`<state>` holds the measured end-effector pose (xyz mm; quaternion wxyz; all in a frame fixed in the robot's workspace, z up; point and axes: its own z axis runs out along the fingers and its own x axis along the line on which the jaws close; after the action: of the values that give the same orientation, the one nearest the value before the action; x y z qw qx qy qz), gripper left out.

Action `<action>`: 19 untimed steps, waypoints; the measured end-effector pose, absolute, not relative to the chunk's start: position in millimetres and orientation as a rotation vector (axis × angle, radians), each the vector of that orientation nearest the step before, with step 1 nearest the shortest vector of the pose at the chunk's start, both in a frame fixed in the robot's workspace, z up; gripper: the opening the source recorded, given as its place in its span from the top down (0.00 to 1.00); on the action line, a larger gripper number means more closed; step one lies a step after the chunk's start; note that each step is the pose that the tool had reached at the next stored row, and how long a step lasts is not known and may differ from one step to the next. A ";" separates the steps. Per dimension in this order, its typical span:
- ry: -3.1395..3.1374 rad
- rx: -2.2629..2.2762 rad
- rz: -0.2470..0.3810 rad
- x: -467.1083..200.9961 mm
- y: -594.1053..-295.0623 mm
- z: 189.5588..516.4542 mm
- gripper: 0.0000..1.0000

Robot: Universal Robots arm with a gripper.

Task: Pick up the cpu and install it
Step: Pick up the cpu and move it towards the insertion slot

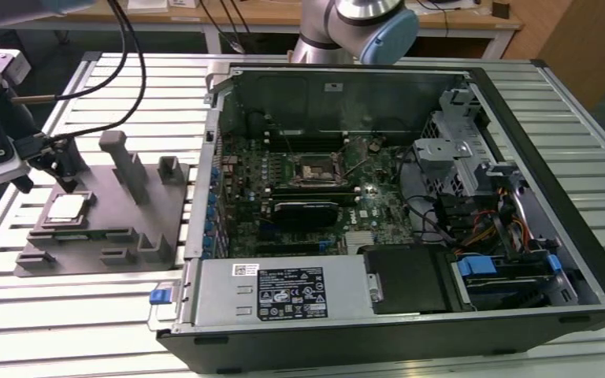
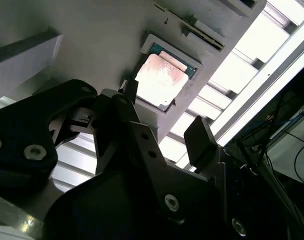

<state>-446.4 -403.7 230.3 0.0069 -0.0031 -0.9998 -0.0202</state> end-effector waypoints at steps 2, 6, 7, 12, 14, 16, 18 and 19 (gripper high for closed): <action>-3.127 -0.010 -0.063 -446.4 -403.7 227.4 0.35; -3.127 -0.010 -0.063 -446.4 -403.7 221.5 0.35; -3.127 -0.010 -0.063 -446.4 -403.7 220.3 0.35; -3.127 -0.010 -0.063 -446.4 -403.7 215.0 0.35; -3.127 -0.010 -0.063 -446.4 -403.7 213.7 0.35; -3.127 -0.010 -0.063 -446.4 -403.7 212.5 0.35; -3.127 -0.010 -0.063 -446.4 -403.7 211.4 0.35; -3.127 -0.010 -0.063 -446.4 -403.7 210.5 0.35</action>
<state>-446.4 -403.7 210.5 0.0069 -0.0031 -0.9998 -0.0202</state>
